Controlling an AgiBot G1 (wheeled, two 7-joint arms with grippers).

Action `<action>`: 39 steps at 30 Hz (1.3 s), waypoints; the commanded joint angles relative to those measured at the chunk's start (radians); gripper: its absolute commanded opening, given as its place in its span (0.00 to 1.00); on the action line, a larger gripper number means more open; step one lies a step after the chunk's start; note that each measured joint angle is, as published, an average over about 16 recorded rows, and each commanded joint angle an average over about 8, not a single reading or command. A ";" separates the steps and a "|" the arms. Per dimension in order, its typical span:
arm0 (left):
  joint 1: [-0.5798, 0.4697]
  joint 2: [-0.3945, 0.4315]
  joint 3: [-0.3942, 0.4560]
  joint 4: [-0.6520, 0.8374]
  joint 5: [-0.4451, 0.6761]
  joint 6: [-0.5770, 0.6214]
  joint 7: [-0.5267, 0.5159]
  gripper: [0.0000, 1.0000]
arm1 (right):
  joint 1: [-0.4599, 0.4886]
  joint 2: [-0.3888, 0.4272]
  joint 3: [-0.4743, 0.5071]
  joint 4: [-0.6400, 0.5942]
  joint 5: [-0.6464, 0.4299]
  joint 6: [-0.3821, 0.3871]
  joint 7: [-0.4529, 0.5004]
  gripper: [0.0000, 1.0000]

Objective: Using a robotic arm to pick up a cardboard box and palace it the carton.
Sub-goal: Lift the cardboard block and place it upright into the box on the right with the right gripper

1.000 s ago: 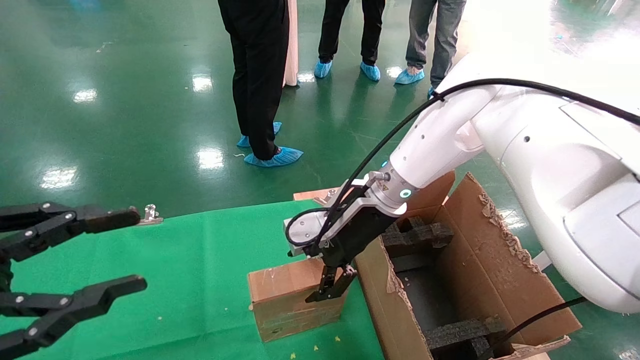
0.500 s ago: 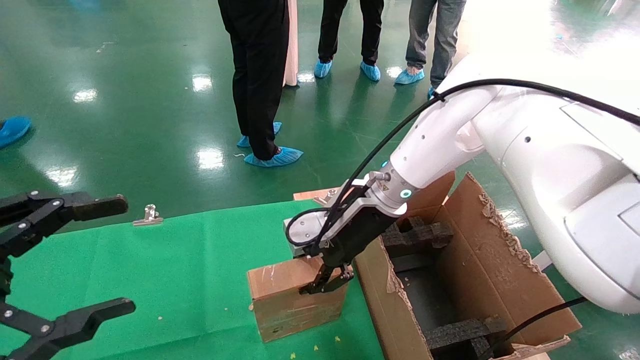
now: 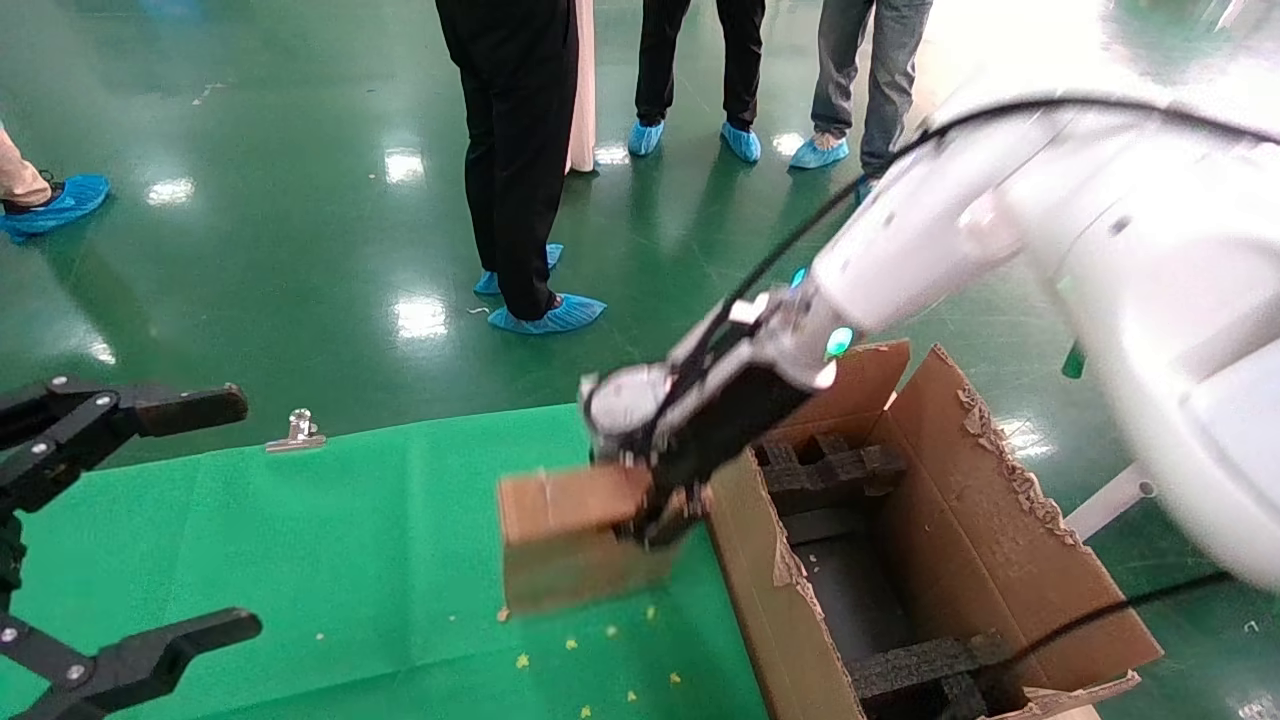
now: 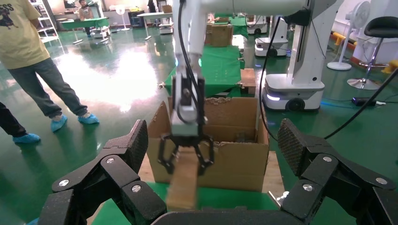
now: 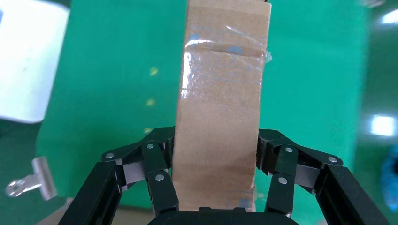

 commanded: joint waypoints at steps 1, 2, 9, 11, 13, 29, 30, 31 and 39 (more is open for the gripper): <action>0.000 0.000 0.000 0.000 0.000 0.000 0.000 1.00 | 0.020 0.010 0.006 -0.010 0.015 -0.005 -0.003 0.00; 0.000 0.000 0.000 0.000 0.000 0.000 0.000 1.00 | 0.040 0.015 0.008 -0.018 0.023 -0.007 -0.005 0.00; 0.000 0.000 0.000 0.000 0.000 0.000 0.000 1.00 | 0.198 0.045 -0.003 -0.056 0.057 -0.016 -0.029 0.00; 0.000 0.000 0.000 0.000 0.000 0.000 0.000 1.00 | 0.235 0.051 -0.013 -0.061 0.064 -0.017 -0.036 0.00; 0.000 0.000 0.000 0.000 0.000 0.000 0.000 1.00 | 0.264 0.056 -0.025 -0.064 0.071 -0.019 -0.041 0.00; 0.000 0.000 0.001 0.000 0.000 0.000 0.000 1.00 | 0.376 0.236 -0.171 -0.002 0.152 -0.029 0.005 0.00; 0.000 0.000 0.001 0.000 0.000 0.000 0.000 1.00 | 0.383 0.256 -0.188 0.011 0.156 -0.029 0.012 0.00; 0.000 0.000 0.001 0.000 0.000 0.000 0.000 1.00 | 0.391 0.277 -0.205 0.025 0.160 -0.030 0.021 0.00; 0.000 0.000 0.001 0.000 -0.001 0.000 0.000 1.00 | 0.439 0.442 -0.368 0.158 0.213 -0.031 0.101 0.00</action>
